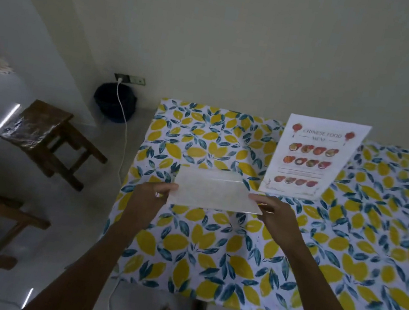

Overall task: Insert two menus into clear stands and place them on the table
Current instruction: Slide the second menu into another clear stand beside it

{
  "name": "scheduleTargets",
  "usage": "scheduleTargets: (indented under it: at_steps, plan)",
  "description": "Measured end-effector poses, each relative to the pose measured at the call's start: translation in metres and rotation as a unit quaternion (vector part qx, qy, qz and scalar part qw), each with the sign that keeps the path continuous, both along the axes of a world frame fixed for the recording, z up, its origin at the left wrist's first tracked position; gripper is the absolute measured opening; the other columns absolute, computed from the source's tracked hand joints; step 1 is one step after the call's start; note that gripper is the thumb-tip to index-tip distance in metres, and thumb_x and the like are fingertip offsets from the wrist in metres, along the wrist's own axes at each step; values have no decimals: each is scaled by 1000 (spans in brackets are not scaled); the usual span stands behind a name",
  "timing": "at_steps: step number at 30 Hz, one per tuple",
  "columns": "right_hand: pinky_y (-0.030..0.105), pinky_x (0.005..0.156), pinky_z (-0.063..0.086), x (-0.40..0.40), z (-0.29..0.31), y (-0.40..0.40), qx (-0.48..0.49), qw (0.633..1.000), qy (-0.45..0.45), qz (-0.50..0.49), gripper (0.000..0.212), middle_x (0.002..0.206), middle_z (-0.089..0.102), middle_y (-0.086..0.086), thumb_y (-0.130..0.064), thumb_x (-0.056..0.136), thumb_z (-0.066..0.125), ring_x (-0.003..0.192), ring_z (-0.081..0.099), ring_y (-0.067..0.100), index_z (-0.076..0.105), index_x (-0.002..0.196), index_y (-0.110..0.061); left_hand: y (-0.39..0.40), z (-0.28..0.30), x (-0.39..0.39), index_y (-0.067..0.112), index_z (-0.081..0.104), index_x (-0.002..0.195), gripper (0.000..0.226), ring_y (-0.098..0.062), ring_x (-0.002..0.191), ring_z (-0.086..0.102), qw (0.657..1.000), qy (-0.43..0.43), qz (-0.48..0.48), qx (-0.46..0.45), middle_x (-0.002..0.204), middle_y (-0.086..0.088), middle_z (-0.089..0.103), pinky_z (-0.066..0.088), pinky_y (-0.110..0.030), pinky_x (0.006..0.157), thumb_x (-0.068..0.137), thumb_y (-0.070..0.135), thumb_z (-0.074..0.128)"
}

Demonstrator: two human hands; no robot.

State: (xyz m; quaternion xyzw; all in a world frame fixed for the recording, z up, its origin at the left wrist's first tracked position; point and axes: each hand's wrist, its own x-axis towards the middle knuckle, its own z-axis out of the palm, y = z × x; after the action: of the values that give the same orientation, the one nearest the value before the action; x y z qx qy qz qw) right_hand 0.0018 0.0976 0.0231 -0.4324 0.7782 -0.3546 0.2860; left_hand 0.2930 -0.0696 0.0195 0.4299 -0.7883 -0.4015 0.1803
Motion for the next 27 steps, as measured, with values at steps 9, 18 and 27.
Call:
scheduleTargets:
  at_steps: [9, 18, 27]
  plan:
    - [45, 77, 57, -6, 49, -38, -77, 995, 40, -41, 16, 83, 72, 1, -39, 92, 62, 81, 69, 14, 68, 83, -27, -53, 43, -26, 10, 56, 72, 49, -26, 66, 58, 996, -3, -9, -87, 69, -13, 55, 48, -52, 66, 95, 53, 49]
    - [30, 65, 40, -35, 19, -108, -9, 991, 122, -52, 23, 82, 70, 11, -27, 95, 59, 77, 65, 27, 60, 86, -6, -86, 39, -77, 15, 62, 99, 10, -5, 70, 56, 998, -36, 52, -12, 85, 3, 61, 35, -17, 57, 91, 21, 64]
    - [41, 50, 43, -36, -46, -110, 16, 993, 115, -36, 28, 58, 49, 10, -30, 99, 51, 52, 54, 33, 46, 77, -13, -95, -3, -92, 14, 69, 100, 15, -15, 77, 63, 991, -74, 110, -3, 92, -2, 71, 46, -30, 65, 91, 25, 65]
